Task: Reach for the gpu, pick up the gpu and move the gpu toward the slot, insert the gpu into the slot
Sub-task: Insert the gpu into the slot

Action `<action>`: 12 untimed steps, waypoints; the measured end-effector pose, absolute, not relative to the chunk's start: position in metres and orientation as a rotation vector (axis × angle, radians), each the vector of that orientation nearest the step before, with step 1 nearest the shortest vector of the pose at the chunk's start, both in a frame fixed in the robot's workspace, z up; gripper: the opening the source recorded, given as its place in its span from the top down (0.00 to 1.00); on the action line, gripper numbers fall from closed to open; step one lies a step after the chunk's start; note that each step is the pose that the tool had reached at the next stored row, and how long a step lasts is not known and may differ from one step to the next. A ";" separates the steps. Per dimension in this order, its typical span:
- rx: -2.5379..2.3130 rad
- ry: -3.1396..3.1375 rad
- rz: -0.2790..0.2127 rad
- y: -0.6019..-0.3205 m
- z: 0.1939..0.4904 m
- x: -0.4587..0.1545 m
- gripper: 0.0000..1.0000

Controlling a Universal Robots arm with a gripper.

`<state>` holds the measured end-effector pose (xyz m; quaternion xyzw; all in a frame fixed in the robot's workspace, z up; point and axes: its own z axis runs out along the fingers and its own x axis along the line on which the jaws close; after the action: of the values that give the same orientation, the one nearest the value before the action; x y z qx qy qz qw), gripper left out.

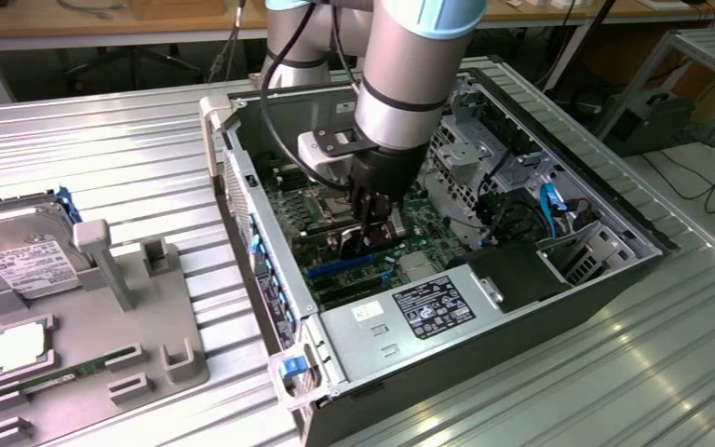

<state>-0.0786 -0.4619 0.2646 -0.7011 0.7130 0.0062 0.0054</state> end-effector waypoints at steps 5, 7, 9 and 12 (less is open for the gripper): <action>-2.195 2.232 0.019 -0.462 0.263 -0.082 0.73; -2.195 2.232 0.019 -0.462 0.263 -0.083 0.73; -2.195 2.232 0.020 -0.461 0.263 -0.084 0.73; -2.195 2.233 0.020 -0.461 0.262 -0.085 0.73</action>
<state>-0.0850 -0.4609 0.2619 -0.7011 0.7130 0.0063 0.0053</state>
